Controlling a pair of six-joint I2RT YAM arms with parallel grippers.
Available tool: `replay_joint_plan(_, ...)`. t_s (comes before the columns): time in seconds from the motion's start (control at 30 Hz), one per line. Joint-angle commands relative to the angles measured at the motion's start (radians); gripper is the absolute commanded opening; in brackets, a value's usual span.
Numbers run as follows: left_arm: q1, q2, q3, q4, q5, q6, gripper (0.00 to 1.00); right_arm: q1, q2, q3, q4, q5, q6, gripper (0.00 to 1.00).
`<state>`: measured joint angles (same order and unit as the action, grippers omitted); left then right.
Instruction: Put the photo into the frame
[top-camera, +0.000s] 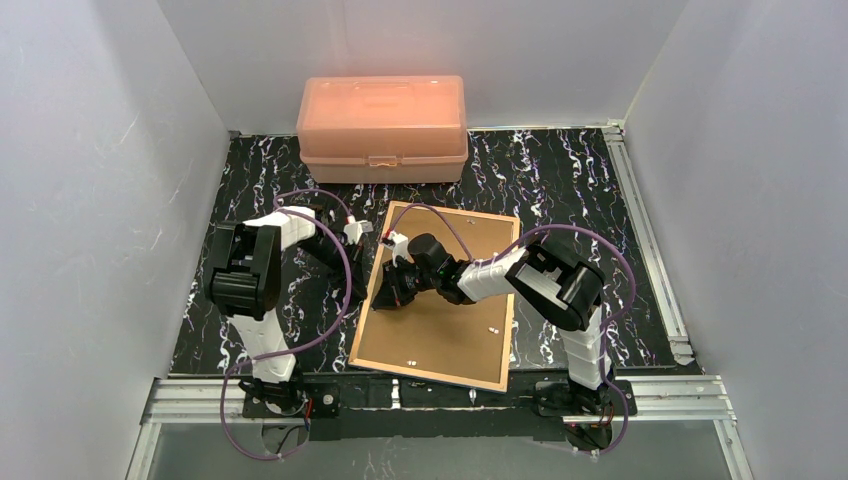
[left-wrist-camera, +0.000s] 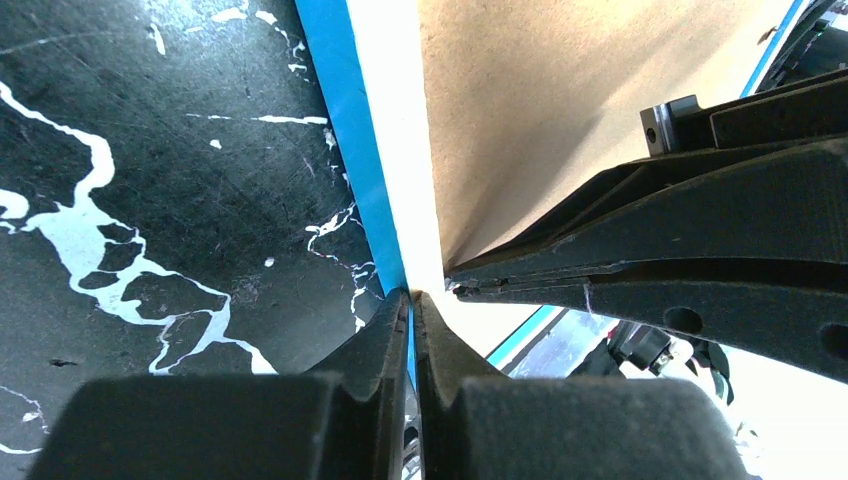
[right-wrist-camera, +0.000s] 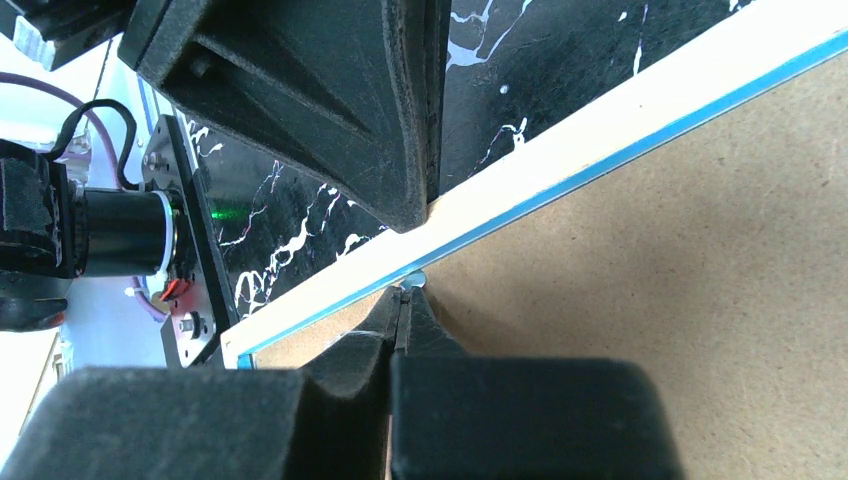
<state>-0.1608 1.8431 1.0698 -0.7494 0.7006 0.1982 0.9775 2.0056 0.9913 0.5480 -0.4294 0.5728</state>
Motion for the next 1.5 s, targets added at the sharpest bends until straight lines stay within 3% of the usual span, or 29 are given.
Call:
replay_joint_plan(0.0, -0.021, 0.036, -0.007, 0.022, -0.013, 0.008, 0.00, 0.028, 0.043, 0.008, -0.029, 0.012, -0.021, 0.01)
replay_joint_plan(0.6, -0.042, 0.066, 0.009, 0.036, -0.013, -0.022, 0.00, 0.053, 0.100, 0.061, 0.019, -0.111, -0.055, 0.01)
replay_joint_plan(0.93, -0.042, 0.064, 0.009, 0.035, -0.012, -0.020, 0.00, 0.057, 0.123, 0.162, -0.135, -0.149, -0.172, 0.01)
replay_joint_plan(1.03, -0.042, 0.055, 0.006, 0.028, -0.021, -0.014, 0.00, 0.008, 0.062, 0.163, -0.131, -0.128, -0.154, 0.06)
replay_joint_plan(1.23, -0.032, 0.009, -0.003, 0.005, -0.038, 0.001, 0.00, -0.128, -0.079, 0.046, 0.029, -0.082, -0.007, 0.30)
replay_joint_plan(1.4, -0.017, -0.045, 0.025, -0.023, -0.039, 0.001, 0.00, -0.196, -0.096, 0.014, 0.017, -0.055, 0.020, 0.32)
replay_joint_plan(1.47, -0.012, -0.061, 0.041, -0.036, -0.045, 0.001, 0.06, -0.209, -0.101, 0.015, -0.010, -0.029, 0.013, 0.33)
